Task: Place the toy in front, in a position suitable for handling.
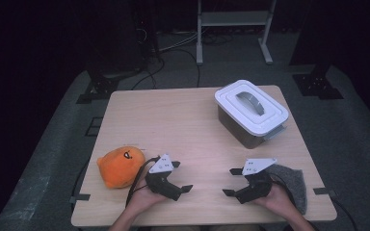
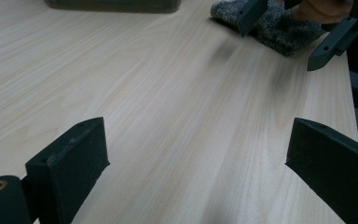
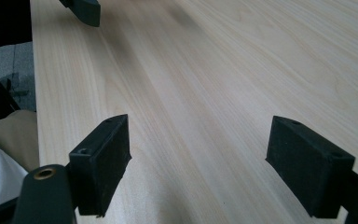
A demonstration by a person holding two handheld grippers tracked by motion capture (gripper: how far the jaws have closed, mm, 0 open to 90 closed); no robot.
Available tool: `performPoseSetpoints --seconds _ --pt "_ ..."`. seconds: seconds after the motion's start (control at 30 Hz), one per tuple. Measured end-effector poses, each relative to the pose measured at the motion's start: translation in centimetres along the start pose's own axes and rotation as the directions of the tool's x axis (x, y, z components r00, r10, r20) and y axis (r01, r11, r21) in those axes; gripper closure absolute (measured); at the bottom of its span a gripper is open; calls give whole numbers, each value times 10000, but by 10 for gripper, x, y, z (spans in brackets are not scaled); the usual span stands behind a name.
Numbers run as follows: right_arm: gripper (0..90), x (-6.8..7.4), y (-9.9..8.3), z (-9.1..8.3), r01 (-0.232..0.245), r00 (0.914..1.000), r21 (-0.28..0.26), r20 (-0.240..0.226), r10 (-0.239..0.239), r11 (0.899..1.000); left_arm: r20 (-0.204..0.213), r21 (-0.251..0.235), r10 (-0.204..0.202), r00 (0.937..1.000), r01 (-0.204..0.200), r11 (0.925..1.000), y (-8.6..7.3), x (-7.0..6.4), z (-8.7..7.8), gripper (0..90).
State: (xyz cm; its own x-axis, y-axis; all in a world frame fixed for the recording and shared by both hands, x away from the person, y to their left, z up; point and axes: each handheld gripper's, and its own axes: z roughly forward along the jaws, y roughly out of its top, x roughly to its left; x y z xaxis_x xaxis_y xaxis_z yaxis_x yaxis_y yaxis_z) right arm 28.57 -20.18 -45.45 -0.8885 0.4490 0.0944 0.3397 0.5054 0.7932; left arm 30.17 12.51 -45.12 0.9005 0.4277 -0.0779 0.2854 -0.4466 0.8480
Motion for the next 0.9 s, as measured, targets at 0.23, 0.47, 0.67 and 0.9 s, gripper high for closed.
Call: performPoseSetpoints --seconds 0.23,0.47,0.67,0.9 --pt "200 0 -1 -1 23 10000 -11 -27 -23 10000 33 -490 -33 10000 35 9988 7 -4 -7 46" --pt "200 2 0 -1 122 9999 16 7 -122 9999 -316 -776 157 9994 -181 9968 13 -4 -19 46" --pt "199 3 1 0 151 9999 58 -24 -151 9999 -882 -1238 186 9959 -295 9919 17 0 -40 46" --pt "200 2 0 0 134 9999 72 -70 -133 9999 -1279 -1613 366 9911 -572 9852 20 6 -58 46"
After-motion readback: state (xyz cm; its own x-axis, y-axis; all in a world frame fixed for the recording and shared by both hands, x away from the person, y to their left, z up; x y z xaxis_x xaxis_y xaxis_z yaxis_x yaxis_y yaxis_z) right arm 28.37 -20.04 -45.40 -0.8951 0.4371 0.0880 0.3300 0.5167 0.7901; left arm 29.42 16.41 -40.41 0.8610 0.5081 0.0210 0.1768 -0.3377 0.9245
